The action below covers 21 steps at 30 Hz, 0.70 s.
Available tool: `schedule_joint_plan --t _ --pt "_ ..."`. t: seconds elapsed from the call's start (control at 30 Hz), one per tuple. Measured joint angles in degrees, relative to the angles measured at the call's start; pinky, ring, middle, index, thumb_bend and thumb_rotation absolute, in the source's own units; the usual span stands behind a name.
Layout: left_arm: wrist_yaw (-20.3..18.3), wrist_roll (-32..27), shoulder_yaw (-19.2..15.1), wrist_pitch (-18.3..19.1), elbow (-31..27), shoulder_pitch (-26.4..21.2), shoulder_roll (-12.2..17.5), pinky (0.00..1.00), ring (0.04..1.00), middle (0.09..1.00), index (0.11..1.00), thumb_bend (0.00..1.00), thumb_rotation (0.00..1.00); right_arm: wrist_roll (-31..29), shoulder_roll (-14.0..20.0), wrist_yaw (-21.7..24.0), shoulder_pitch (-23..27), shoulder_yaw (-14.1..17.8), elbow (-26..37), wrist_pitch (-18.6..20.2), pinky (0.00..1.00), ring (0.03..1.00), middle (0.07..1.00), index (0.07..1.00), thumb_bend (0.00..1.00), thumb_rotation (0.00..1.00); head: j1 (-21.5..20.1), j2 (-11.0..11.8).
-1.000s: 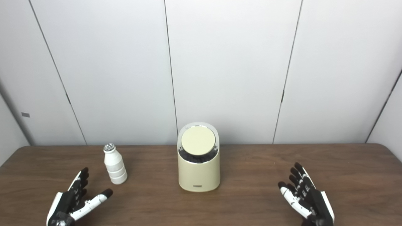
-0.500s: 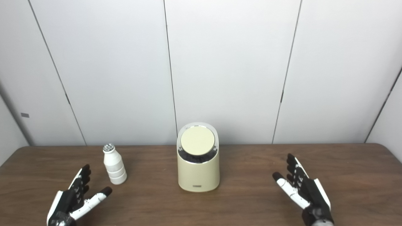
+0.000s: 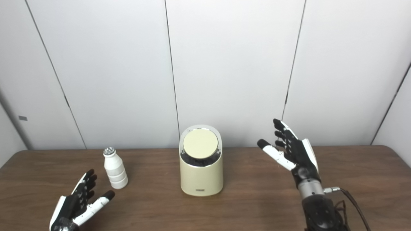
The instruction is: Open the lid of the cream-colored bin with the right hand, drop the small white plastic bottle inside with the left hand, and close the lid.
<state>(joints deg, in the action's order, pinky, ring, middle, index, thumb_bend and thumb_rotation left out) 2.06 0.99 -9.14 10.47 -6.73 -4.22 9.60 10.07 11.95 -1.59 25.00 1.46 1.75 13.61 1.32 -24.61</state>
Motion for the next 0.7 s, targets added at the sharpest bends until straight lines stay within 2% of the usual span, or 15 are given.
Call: schedule_joint_plan --t 0.1,0.37,0.43,0.53,0.7 --pt "0.0 -0.6 -0.2 0.0 -0.1 0.1 -0.2 1.00 0.989 0.974 1.000 0.93 0.38 2.5 0.1 0.2 2.0 -1.8 0.0 1.8 0.89 0.944 0.955 0.901 0.98 0.66 -0.1 -0.2" --pt "0.0 -0.8 -0.4 0.0 -0.2 0.2 -0.3 0.99 0.989 0.974 0.999 0.93 0.39 8.2 0.7 2.0 6.1 -6.6 0.0 6.0 0.73 0.877 0.926 0.935 1.00 0.60 -0.5 0.1" --pt "0.0 -0.7 -0.3 0.0 -0.2 0.2 -0.2 1.00 0.989 0.972 0.998 0.92 0.39 10.1 0.6 2.0 6.9 -7.9 0.0 6.7 0.71 0.878 0.929 0.938 1.00 0.59 -0.5 0.1" --pt "-0.1 -0.7 -0.3 0.0 -0.2 0.2 -0.2 1.00 0.992 0.972 0.997 0.92 0.39 12.7 0.5 2.1 8.1 -9.5 -0.1 7.6 0.77 0.910 0.956 0.958 1.00 0.59 -0.5 0.0" --pt "-0.1 -0.7 -0.3 0.0 -0.2 0.3 -0.2 0.98 0.982 0.969 0.996 0.92 0.39 16.5 0.6 2.1 10.3 -11.8 -2.1 8.4 0.86 0.974 0.994 0.994 0.99 0.54 -0.6 0.0"
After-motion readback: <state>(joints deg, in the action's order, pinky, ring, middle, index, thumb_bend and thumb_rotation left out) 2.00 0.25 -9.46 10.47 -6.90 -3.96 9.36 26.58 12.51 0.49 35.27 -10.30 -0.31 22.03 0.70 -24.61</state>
